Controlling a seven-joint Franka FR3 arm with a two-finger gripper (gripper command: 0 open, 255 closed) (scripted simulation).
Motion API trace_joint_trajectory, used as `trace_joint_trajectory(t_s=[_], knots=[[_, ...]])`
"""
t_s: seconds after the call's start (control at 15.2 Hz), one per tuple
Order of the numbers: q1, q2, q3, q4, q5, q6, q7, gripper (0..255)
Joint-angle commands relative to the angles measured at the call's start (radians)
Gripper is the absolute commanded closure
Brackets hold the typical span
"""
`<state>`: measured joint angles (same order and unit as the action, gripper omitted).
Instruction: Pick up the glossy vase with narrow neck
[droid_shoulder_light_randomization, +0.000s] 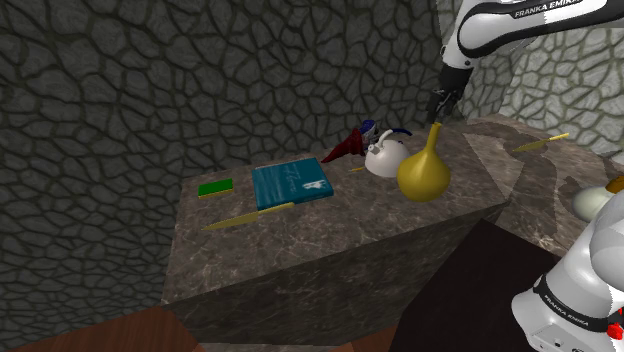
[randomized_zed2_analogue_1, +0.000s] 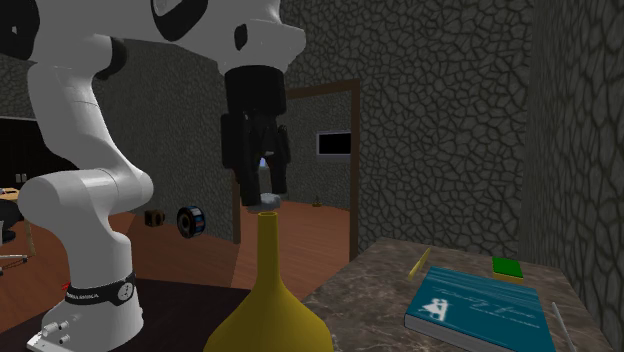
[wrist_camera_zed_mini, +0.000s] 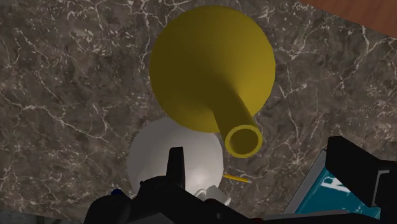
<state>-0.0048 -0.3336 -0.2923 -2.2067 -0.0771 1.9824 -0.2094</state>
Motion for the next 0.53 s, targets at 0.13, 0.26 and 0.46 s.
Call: trace_joint_trajectory(t_s=[0.13,0.26,0.46], knots=[[0.000,0.023,-0.009,-0.032,0.004,0.055,-0.009,0],[-0.001,0.029,-0.011,-0.054,0.005,0.082,-0.011,0],[-0.001,0.035,-0.013,-0.070,0.005,0.104,-0.012,0]])
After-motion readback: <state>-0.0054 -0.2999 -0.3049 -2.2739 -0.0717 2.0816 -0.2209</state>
